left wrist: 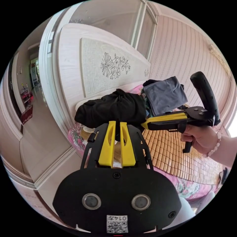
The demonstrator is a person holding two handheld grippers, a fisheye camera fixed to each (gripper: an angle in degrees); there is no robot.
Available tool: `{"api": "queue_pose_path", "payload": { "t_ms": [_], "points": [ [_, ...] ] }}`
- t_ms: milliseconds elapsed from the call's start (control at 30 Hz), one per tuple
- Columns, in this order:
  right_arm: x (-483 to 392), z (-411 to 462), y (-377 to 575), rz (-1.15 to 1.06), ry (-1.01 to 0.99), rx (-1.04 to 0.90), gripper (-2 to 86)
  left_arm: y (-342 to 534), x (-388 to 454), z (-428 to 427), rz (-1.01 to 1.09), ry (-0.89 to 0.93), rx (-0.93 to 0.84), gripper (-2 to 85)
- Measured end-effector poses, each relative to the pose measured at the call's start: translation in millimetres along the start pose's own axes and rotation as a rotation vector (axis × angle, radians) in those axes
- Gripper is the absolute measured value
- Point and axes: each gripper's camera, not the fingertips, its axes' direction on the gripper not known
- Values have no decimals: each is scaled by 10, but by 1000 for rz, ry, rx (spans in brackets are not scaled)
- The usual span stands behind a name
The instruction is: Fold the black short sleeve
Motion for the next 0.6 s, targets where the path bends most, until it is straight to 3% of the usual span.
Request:
{"api": "queue_pose_path", "payload": {
  "t_ms": [133, 233, 400, 500, 600],
  "points": [
    [-87, -1024, 337, -123, 91, 159, -9, -283, 642, -451, 229, 60, 126, 3],
    [-110, -1799, 958, -85, 82, 243, -9, -267, 1177, -894, 377, 189, 198, 5],
    [-298, -2218, 2482, 112, -17, 95, -9, 620, 1947, -1181, 360, 633, -16, 24],
    [-443, -1974, 3375, 267, 5, -103, -9, 1320, 2111, -983, 253, 622, -260, 32],
    [-589, -1971, 3808, 332, 120, -199, -9, 1615, 1972, -1075, 141, 610, -355, 32]
  ]
}}
